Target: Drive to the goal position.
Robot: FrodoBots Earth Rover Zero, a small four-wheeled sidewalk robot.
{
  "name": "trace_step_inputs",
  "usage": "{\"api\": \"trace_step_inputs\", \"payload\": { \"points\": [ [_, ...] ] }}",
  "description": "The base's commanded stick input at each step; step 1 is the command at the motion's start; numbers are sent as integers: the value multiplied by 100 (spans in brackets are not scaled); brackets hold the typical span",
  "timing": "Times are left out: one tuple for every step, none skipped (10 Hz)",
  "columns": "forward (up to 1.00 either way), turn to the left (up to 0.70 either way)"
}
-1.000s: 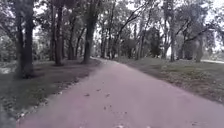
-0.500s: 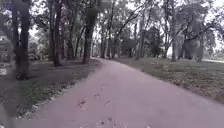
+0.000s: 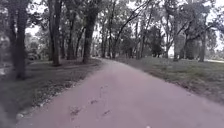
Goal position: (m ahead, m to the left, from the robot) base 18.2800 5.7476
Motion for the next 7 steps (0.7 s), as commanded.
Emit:
{"api": "trace_step_inputs", "payload": {
  "points": [
    [68,0],
    [69,0],
    [68,0],
    [68,0],
    [69,0],
    [69,0],
    [68,0]
  ]
}}
